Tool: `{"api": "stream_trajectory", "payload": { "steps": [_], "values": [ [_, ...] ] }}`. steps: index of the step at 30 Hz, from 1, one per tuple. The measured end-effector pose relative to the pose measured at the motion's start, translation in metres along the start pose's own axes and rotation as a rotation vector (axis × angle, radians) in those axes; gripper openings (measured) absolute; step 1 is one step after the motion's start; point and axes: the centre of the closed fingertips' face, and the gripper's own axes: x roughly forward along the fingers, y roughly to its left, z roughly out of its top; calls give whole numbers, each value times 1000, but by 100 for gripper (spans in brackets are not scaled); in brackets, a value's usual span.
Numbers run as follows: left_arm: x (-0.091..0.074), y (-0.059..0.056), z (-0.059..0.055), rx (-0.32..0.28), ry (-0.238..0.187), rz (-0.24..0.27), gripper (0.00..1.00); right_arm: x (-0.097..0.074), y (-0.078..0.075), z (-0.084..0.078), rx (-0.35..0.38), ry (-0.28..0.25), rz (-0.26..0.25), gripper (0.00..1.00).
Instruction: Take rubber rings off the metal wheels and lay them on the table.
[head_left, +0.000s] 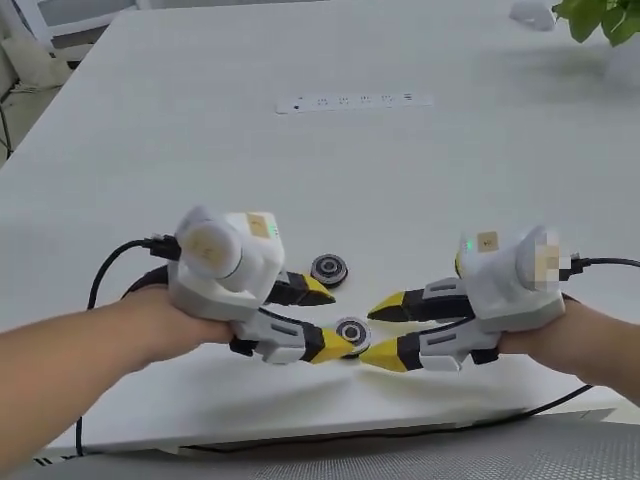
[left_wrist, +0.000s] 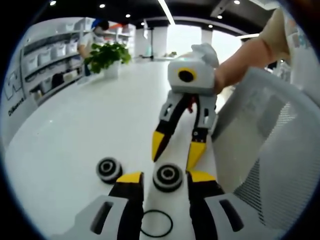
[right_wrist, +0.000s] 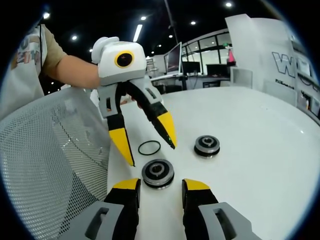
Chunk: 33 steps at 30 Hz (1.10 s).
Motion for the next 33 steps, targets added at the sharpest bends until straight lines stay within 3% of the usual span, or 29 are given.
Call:
{"api": "stream_trajectory", "payload": {
  "steps": [7, 22, 24, 33],
  "values": [
    [6, -1, 0, 24, 4, -2, 26, 0, -1, -1, 7, -3, 0, 31],
    [13, -8, -6, 55, 34, -21, 19, 0, 0, -3, 14, -7, -2, 30],
    [13, -9, -7, 85, 37, -21, 18, 0, 0, -2, 15, -9, -2, 30],
    [13, -5, -7, 57, 25, 5, 14, 1, 2, -2, 13, -13, 2, 29]
  ]
}}
